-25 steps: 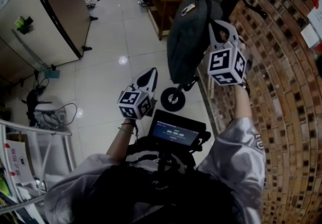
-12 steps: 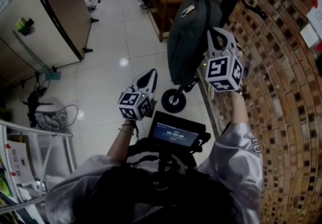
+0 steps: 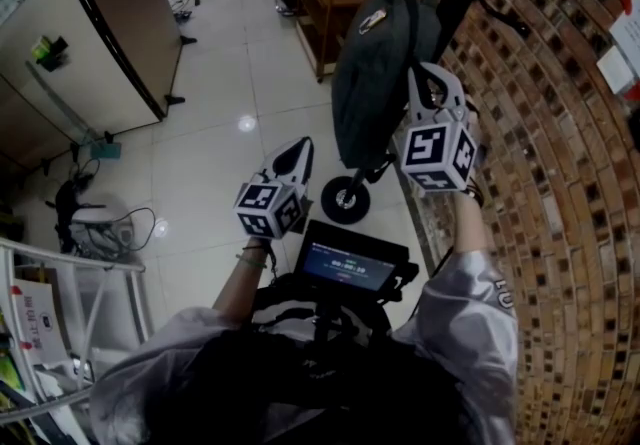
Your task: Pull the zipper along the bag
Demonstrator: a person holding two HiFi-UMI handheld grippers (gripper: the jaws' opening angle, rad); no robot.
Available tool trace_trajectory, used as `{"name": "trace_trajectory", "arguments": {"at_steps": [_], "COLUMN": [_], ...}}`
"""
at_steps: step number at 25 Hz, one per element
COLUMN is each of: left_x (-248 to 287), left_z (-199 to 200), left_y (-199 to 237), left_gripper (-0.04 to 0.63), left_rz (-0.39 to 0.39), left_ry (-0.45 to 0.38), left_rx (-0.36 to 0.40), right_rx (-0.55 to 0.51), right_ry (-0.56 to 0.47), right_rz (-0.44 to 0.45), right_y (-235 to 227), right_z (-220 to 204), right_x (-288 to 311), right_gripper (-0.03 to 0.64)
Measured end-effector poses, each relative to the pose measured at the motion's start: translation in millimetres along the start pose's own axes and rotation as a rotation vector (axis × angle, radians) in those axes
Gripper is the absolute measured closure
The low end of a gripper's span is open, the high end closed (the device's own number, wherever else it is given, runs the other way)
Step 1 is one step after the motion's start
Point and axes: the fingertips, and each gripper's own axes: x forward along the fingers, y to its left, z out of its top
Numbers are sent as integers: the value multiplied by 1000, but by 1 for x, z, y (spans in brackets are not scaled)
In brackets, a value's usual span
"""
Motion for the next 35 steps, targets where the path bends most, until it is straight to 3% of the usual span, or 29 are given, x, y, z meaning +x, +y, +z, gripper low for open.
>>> {"name": "trace_trajectory", "arguments": {"at_steps": [13,35], "left_x": [0,-4], "left_z": [0,3], "left_y": [0,-1], "left_gripper": [588,588], "left_rz": [2,4], "left_ry": [7,4], "left_rx": [10,0], "right_rx": [-52,15], "right_ry": [22,36], "right_rz": [39,74], "right_y": [23,48], "right_z": [-10,-23], "right_x": [-9,-19], "right_gripper": [604,604]}}
